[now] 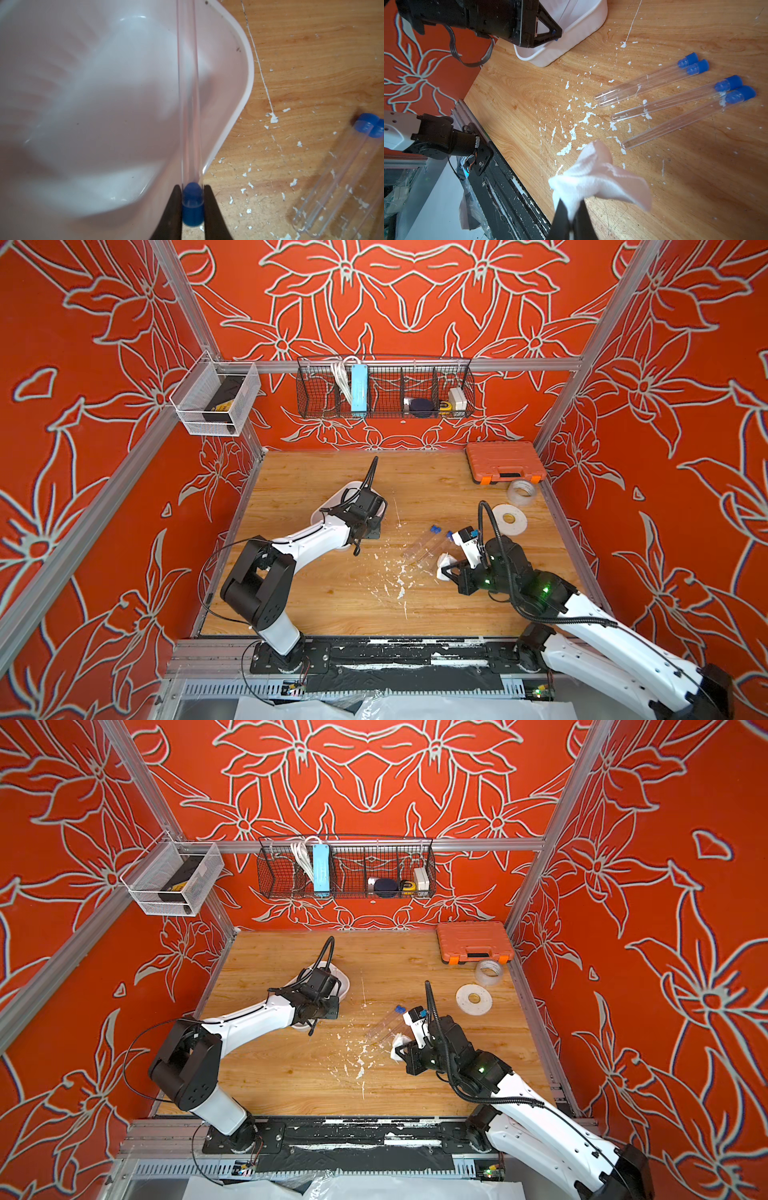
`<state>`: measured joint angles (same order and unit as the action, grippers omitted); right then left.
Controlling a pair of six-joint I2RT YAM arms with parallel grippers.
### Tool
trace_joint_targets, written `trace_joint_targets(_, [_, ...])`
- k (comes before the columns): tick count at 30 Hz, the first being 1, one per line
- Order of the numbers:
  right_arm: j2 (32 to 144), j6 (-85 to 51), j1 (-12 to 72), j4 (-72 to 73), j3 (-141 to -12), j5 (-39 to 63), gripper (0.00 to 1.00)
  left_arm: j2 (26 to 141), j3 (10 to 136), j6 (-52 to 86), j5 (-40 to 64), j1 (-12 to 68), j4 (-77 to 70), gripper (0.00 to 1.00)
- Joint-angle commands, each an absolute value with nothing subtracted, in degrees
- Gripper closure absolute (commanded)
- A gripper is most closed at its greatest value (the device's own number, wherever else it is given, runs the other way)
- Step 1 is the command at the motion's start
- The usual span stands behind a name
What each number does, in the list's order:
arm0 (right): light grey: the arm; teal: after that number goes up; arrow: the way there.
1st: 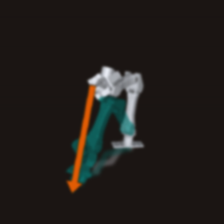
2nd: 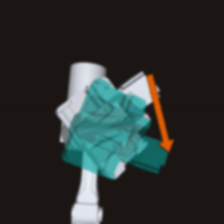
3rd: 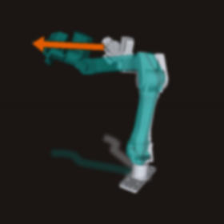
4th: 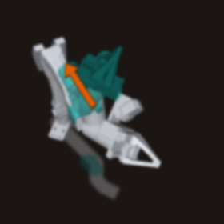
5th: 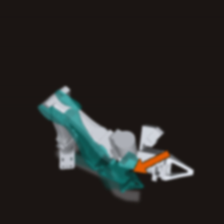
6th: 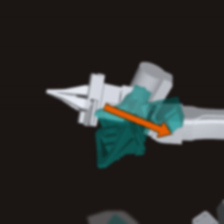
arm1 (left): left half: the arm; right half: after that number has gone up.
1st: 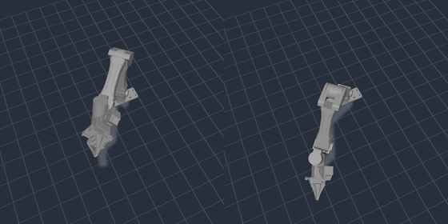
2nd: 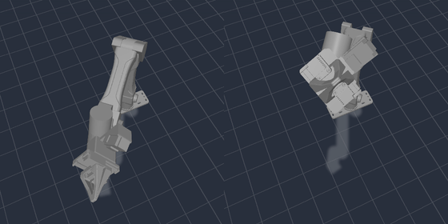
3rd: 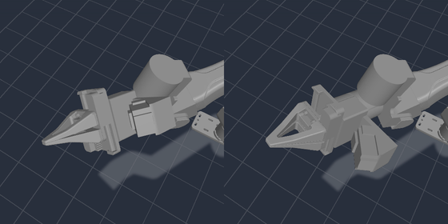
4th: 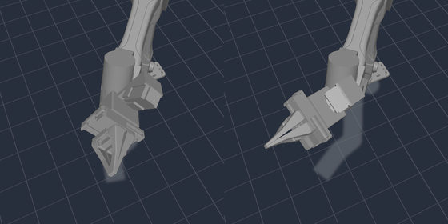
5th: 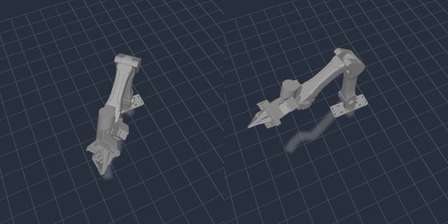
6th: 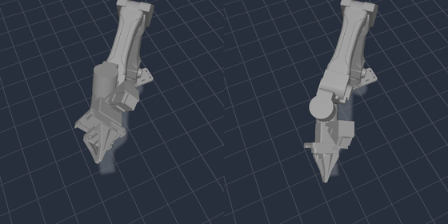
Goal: Wipe the exteriors of test tubes
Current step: Place the test tube in the storage box.
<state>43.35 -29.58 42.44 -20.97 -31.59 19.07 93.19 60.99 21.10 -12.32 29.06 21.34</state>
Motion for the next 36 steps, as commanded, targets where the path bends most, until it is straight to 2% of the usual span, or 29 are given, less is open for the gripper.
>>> trace_joint_targets(1, [43.19, -30.26, 42.8, -20.3, -31.72, 18.81, 1.0, 91.35, 63.46, 20.14, -14.02, 28.0, 26.06, 0.84])
trace_joint_targets(12, [43.81, -30.23, 42.75, -20.6, -32.68, 19.02, 1.0, 92.72, 67.67, 16.53, -17.47, 25.4, 28.56, 0.84])
trace_joint_targets(18, [44.47, -29.97, 42.8, -20.99, -33.53, 19.36, 1.0, 96.78, 65.82, 14.25, -21.39, 24.87, 27.39, 0.85])
trace_joint_targets(27, [44.81, -30.32, 42.78, -20.37, -32.96, 19.68, 1.0, 100.49, 62.36, 10.86, -20.66, 24.68, 23.82, 0.84])
trace_joint_targets(29, [44.91, -30.32, 42.8, -20.29, -33.09, 19.6, 1.0, 100.72, 62.4, 10.88, -20.59, 24.62, 23.9, 0.8])
trace_joint_targets(32, [44.91, -30.23, 42.76, -20.64, -33.37, 19.37, 1.0, 100.1, 63.18, 11.72, -21.44, 24.61, 24.8, 0.67])
trace_joint_targets(36, [44.7, -29.84, 42.8, -21.53, -34.14, 19.18, 1.0, 96.6, 66.02, 13.9, -21.82, 24.69, 27.48, 0.39])
